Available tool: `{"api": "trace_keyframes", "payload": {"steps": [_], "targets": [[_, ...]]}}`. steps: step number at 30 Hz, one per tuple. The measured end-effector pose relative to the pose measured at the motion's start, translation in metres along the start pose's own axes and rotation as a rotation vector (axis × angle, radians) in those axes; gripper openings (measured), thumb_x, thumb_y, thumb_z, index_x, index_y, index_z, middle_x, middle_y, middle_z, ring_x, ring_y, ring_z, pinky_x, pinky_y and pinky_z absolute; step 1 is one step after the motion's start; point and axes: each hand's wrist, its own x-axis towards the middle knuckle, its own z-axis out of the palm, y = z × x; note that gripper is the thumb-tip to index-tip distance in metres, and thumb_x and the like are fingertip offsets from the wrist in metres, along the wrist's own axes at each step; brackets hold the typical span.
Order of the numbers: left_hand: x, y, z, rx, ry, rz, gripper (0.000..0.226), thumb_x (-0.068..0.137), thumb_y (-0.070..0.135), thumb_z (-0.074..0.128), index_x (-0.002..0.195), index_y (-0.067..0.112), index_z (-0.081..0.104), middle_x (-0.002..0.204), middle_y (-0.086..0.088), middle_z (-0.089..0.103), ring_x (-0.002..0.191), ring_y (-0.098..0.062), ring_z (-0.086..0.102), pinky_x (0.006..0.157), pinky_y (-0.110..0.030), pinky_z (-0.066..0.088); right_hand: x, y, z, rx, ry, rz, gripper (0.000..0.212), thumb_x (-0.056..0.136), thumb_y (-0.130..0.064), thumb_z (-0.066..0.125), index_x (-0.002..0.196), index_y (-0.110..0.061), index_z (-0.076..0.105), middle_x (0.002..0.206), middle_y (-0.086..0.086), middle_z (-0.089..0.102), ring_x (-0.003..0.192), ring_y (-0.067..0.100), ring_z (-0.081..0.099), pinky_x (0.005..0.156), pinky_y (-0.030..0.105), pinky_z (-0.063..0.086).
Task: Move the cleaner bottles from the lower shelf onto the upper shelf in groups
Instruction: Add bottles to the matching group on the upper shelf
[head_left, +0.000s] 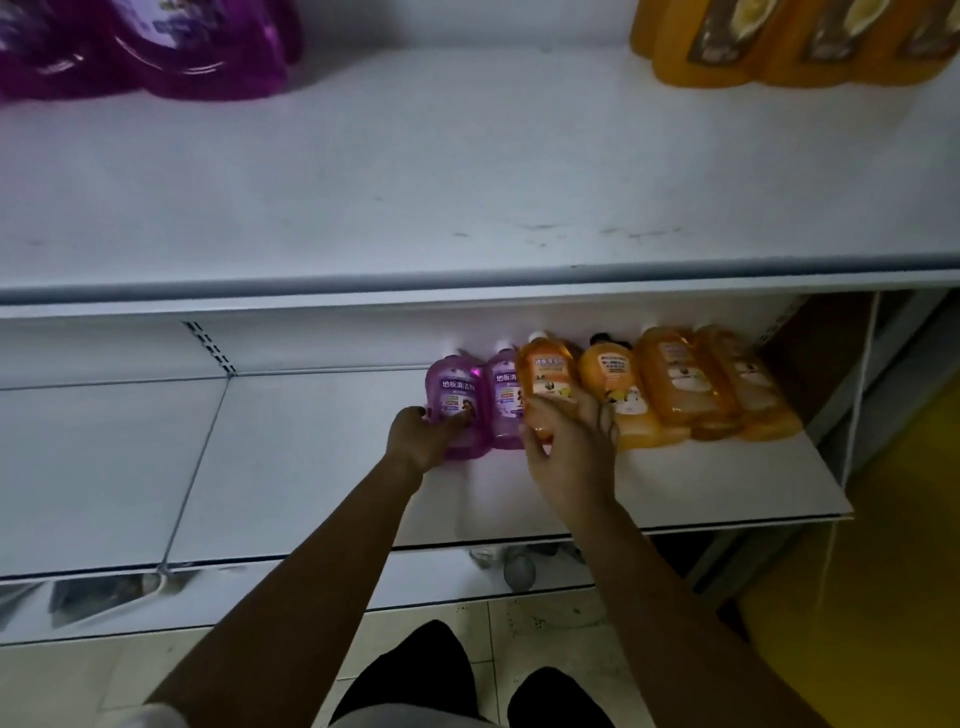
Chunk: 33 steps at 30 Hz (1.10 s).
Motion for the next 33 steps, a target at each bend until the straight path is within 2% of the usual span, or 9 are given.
{"api": "trace_keyframes", "payload": {"steps": [3,7,10,16,21,24,26,29,33], "targets": [[-0.005,-0.008,0.000,0.010,-0.014,0.033,0.043,0.083,0.036,0.087,0.113,0.007,0.077,0.103,-0.009,0.078,0.092,-0.025,0.073,0.071,-0.028,0.056,-0.011,0.007,-0.001,0.037,0.037,0.027,0.049,0.082,-0.045,0.080,0.126,-0.034,0.065,0.145,0.006,0.045,0.134,0.033,0.036,0.109,0.049,0.036],[-0.019,-0.020,0.001,0.028,-0.048,0.062,0.036,0.085,0.039,0.085,0.110,0.014,0.078,0.096,0.000,0.078,0.091,-0.019,0.075,0.065,-0.021,0.054,-0.025,0.008,0.002,0.171,0.059,0.128,0.084,0.072,-0.051,0.088,0.143,-0.031,0.047,0.149,0.008,0.039,0.137,0.032,0.041,0.103,0.051,0.047],[-0.027,-0.022,0.000,0.070,-0.045,0.089,0.034,0.085,0.038,0.085,0.109,0.015,0.077,0.095,0.002,0.077,0.085,-0.013,0.073,0.062,-0.017,0.052,-0.027,0.005,0.006,0.217,0.069,0.142,0.095,0.070,-0.051,0.091,0.148,-0.027,0.043,0.151,0.012,0.037,0.137,0.032,0.041,0.101,0.049,0.052],[-0.043,-0.027,-0.015,-0.093,-0.073,-0.045,0.046,0.078,0.027,0.092,0.115,0.004,0.077,0.102,-0.012,0.080,0.093,-0.030,0.078,0.088,-0.047,0.064,-0.023,0.006,-0.005,0.419,0.030,0.225,0.089,0.069,-0.034,0.094,0.145,-0.031,0.048,0.144,0.003,0.048,0.133,0.025,0.049,0.096,0.036,0.056],[-0.080,-0.034,-0.036,-0.277,-0.181,-0.124,0.047,0.081,0.024,0.089,0.119,0.001,0.073,0.108,-0.019,0.078,0.100,-0.038,0.077,0.097,-0.056,0.059,-0.034,-0.006,-0.036,0.884,-0.195,0.600,0.066,0.077,-0.014,0.086,0.136,-0.027,0.058,0.118,-0.010,0.063,0.105,0.013,0.063,0.083,0.031,0.054],[-0.106,-0.034,-0.046,-0.383,-0.211,-0.151,0.044,0.085,0.020,0.084,0.121,-0.002,0.071,0.112,-0.022,0.077,0.104,-0.040,0.075,0.099,-0.053,0.058,-0.040,-0.003,-0.052,1.440,-0.464,0.899,0.047,0.080,-0.016,0.076,0.126,-0.010,0.065,0.118,0.013,0.066,0.105,0.027,0.062,0.094,0.038,0.048],[-0.123,-0.032,-0.052,-0.425,-0.197,-0.153,0.042,0.087,0.017,0.082,0.123,-0.003,0.070,0.115,-0.023,0.076,0.107,-0.039,0.075,0.097,-0.049,0.059,-0.048,0.003,-0.062,1.707,-0.596,1.005,0.067,0.073,-0.019,0.078,0.136,-0.005,0.057,0.124,0.022,0.060,0.115,0.033,0.056,0.109,0.045,0.042],[-0.148,-0.029,-0.061,-0.502,-0.179,-0.130,0.037,0.090,0.011,0.076,0.123,-0.003,0.070,0.117,-0.024,0.075,0.112,-0.040,0.072,0.099,-0.048,0.057,-0.062,0.005,-0.076,1.806,-0.746,0.912,0.115,0.046,-0.013,0.097,0.147,-0.003,0.043,0.142,0.027,0.053,0.126,0.040,0.061,0.113,0.048,0.046],[-0.188,-0.026,-0.074,-0.637,-0.158,-0.097,0.044,0.088,0.007,0.074,0.129,-0.007,0.064,0.127,-0.028,0.069,0.112,-0.038,0.072,0.094,-0.046,0.060,-0.080,-0.009,-0.097,2.025,-1.003,0.700,0.102,0.059,-0.017,0.092,0.150,0.000,0.047,0.143,0.028,0.051,0.118,0.040,0.064,0.104,0.045,0.054]]}}
